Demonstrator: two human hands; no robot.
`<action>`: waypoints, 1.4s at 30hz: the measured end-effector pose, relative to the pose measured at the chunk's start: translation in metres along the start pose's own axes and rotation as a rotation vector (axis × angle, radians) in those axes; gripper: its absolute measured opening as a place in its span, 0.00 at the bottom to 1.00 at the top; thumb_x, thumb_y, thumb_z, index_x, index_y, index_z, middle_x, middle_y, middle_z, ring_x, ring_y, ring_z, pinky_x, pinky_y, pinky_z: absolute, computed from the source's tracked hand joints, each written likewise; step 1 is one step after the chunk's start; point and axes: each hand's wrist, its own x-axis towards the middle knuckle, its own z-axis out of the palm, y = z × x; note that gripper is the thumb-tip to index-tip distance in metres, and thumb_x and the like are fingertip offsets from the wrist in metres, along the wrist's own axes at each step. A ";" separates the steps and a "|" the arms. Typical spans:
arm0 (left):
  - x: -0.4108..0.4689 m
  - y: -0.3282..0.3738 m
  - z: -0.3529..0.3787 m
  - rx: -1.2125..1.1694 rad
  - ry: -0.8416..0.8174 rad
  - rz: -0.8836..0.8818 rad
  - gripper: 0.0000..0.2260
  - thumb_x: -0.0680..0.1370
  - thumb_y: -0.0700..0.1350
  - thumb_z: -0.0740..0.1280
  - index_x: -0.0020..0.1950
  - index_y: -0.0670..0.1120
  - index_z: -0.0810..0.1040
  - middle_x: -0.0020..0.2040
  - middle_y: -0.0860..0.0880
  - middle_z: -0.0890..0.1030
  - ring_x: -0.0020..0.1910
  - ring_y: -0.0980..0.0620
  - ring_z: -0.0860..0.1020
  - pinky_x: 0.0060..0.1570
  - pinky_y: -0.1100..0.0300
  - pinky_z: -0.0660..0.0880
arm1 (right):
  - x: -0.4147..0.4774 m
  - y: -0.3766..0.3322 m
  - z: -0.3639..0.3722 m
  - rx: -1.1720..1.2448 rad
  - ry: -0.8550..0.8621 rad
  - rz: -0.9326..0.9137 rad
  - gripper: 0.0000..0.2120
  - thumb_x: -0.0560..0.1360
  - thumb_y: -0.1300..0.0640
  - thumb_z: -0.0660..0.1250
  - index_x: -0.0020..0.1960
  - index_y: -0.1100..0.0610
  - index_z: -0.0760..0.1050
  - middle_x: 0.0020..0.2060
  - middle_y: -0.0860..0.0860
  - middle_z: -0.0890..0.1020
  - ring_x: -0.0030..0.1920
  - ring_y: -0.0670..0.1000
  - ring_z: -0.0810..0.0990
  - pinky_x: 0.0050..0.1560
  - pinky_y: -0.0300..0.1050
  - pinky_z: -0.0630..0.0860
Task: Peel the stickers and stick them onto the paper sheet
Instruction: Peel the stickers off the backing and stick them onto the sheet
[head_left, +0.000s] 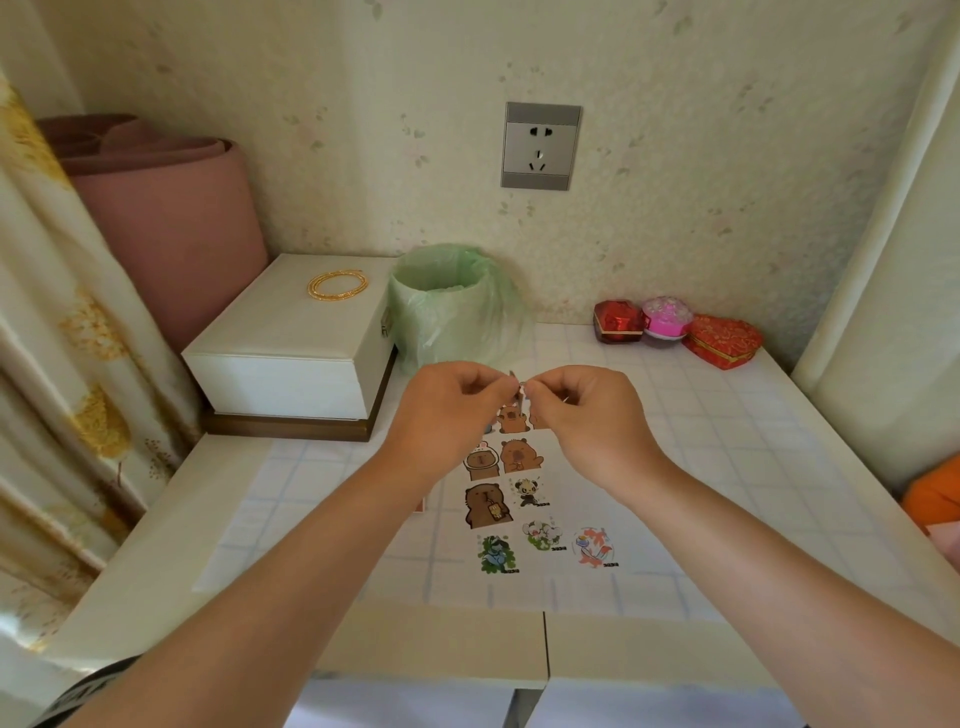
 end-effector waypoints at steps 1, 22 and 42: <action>-0.001 0.001 0.000 -0.013 -0.006 -0.012 0.06 0.77 0.48 0.71 0.41 0.54 0.85 0.40 0.51 0.86 0.42 0.48 0.84 0.45 0.49 0.83 | 0.000 0.001 0.000 -0.027 0.007 -0.013 0.12 0.78 0.56 0.68 0.37 0.46 0.81 0.31 0.41 0.84 0.35 0.38 0.82 0.40 0.36 0.76; 0.008 0.001 -0.018 -0.083 -0.023 -0.110 0.04 0.75 0.41 0.69 0.40 0.48 0.80 0.41 0.50 0.86 0.39 0.51 0.85 0.30 0.63 0.77 | 0.008 -0.010 0.015 0.045 0.027 0.009 0.06 0.77 0.54 0.68 0.42 0.49 0.81 0.33 0.42 0.81 0.29 0.42 0.77 0.34 0.37 0.72; 0.019 -0.016 -0.120 0.284 0.230 0.011 0.05 0.75 0.45 0.64 0.40 0.51 0.78 0.37 0.52 0.82 0.38 0.51 0.79 0.39 0.58 0.76 | 0.070 -0.049 0.047 -0.080 0.187 -0.069 0.10 0.77 0.56 0.70 0.38 0.46 0.81 0.34 0.45 0.84 0.29 0.46 0.79 0.34 0.41 0.77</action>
